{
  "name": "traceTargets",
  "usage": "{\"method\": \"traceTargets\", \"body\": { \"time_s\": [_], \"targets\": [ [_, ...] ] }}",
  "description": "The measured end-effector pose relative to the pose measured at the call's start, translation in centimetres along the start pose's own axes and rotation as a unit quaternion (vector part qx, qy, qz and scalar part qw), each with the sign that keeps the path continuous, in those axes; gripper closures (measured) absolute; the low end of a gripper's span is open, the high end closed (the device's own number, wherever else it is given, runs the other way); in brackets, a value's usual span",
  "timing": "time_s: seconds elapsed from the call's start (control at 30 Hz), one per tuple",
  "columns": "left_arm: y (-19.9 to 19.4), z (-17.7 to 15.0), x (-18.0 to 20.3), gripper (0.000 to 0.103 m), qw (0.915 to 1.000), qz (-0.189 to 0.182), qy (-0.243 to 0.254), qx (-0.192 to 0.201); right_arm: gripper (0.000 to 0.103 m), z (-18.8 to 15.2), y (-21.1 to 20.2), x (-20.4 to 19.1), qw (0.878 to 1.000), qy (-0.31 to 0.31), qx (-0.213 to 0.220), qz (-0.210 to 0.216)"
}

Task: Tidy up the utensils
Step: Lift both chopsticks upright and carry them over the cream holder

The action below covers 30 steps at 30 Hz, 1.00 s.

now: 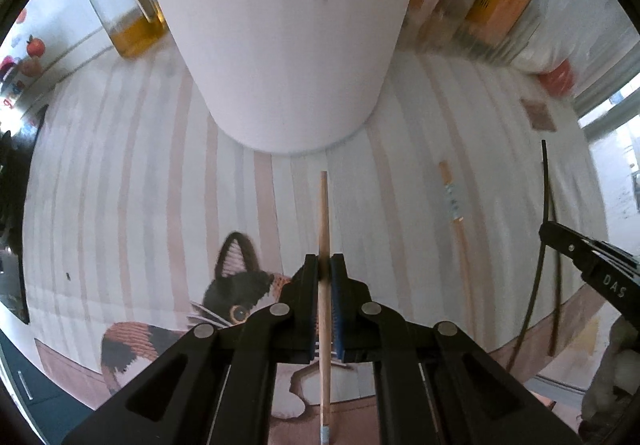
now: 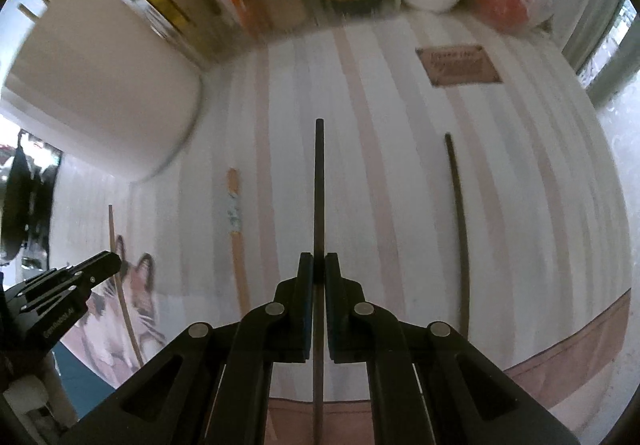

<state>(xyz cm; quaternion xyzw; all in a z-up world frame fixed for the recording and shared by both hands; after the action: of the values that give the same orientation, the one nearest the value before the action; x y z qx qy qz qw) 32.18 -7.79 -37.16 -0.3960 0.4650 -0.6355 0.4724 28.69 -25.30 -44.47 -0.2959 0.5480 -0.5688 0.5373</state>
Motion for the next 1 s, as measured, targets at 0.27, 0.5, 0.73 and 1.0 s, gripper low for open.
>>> {"method": "traceTargets", "body": {
  "time_s": [0.27,0.5,0.73,1.0],
  "targets": [
    [-4.7,1.7,-0.6,0.100,0.9982,-0.004,0.000,0.060,0.098,1.0,-4.5,0.1,0.998,-0.014,0.057,0.016],
    [-7.6,1.8,-0.8,0.100,0.9954,-0.002,0.000,0.096,0.098,2.2,-8.0,-1.4,0.994,-0.035,0.101,0.024],
    [-9.5,2.8,-0.8,0.100,0.9929,0.002,-0.002,0.119,0.098,3.5,-10.0,-2.8,0.990,-0.045,0.133,0.030],
    [-11.7,4.2,-0.7,0.100,0.9890,0.001,-0.004,0.148,0.098,5.7,-12.8,-5.1,0.982,-0.057,0.171,0.048]
  ]
}}
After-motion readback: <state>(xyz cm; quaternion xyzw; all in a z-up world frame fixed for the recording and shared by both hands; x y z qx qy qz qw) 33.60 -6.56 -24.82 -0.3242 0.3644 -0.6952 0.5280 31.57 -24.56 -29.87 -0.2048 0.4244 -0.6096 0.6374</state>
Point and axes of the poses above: each gripper's, at about its wrist camera, not at the fingertips, and y roughly the way its jaws point, x to its right, z to its top, the point moved 9 cm from there along y, roughly the way its jaws point, and after that the axes turned 5 degrees about y, right-handed, at the moved point
